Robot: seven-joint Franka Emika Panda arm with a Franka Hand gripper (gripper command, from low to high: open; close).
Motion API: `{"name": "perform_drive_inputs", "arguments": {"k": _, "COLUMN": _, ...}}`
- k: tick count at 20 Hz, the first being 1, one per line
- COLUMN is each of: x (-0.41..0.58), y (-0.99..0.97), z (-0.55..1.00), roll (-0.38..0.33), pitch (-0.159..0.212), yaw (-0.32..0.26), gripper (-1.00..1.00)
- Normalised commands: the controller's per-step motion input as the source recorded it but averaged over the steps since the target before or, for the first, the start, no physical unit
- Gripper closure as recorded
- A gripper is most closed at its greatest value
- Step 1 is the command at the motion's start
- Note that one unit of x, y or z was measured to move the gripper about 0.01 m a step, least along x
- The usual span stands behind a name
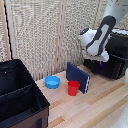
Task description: Gently grip the air fryer handle with your gripper and kindly pull it open by sliding your gripper away from the base. Gradually bring your gripper in line with the blue bowl and gently capture it, without tightening your grip too much. Securely place the blue bowl inside the opened air fryer with a steady position. Liberate your robot's gripper, and withdraw your gripper from the proximity of the air fryer.
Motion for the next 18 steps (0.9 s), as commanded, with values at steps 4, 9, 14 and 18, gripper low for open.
{"name": "perform_drive_inputs", "arguments": {"k": 4, "x": -0.032, "y": 0.95, "z": 0.0, "roll": 0.0, "pitch": -0.124, "yaw": -0.048, "gripper": 1.0}}
{"name": "perform_drive_inputs", "arguments": {"k": 9, "x": 0.021, "y": 0.93, "z": -0.01, "roll": -0.002, "pitch": -0.076, "yaw": -0.071, "gripper": 1.0}}
{"name": "perform_drive_inputs", "arguments": {"k": 14, "x": 0.046, "y": 0.61, "z": -0.09, "roll": -0.085, "pitch": -0.001, "yaw": -0.033, "gripper": 1.0}}
{"name": "perform_drive_inputs", "arguments": {"k": 18, "x": 0.014, "y": 0.27, "z": -0.05, "roll": -0.041, "pitch": 0.054, "yaw": 0.0, "gripper": -1.0}}
